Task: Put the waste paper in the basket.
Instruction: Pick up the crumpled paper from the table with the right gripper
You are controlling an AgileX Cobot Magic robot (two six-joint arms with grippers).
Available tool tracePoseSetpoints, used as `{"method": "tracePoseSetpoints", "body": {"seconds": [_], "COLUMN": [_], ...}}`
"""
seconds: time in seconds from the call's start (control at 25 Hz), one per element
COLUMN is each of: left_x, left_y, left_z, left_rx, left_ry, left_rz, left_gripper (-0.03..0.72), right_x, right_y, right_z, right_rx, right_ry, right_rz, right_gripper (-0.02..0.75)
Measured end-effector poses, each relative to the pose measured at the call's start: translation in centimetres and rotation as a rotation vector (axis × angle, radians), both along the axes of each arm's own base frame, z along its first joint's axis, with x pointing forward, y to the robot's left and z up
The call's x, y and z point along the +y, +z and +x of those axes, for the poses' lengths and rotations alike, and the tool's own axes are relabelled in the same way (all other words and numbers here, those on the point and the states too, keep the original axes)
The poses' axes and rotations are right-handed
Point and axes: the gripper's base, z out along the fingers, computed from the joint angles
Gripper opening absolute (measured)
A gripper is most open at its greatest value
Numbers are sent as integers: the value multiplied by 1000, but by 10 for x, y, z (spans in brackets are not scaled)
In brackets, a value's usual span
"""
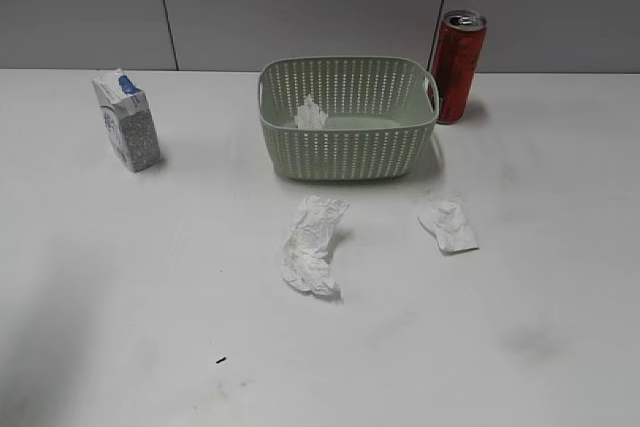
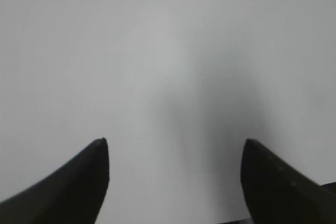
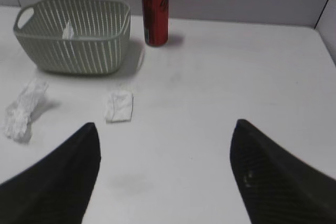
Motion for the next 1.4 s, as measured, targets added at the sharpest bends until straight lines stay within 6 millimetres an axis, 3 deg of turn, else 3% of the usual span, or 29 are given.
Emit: {"method": "tracePoseSetpoints", "body": {"seconds": [0.2,0.52,0.72,1.0,1.4], "left_x": [10,22,27,30,36], "left_y": [-8,-28,-31,-23,-21], "left_z": [-58,-131,-157,-181,-216], "left_rx": [-78,-256,-401,-561,-776], "left_ry": [13,16,18,18,20], "left_rz": [-17,-48,-77,-117,-161], "left_gripper": [575,575,575,575,575], "right_x": [-1,-1,1,7,17], "right_y": [15,20,21,26,-1], "right_z": [11,49,83,144,233], "right_rx": [-119,-79,54,302,719], "right_ry": [-23,-50,-53,-41,16], "right_rz": [21,27,27,60,43], "right_gripper": [585,585,585,585,585]}}
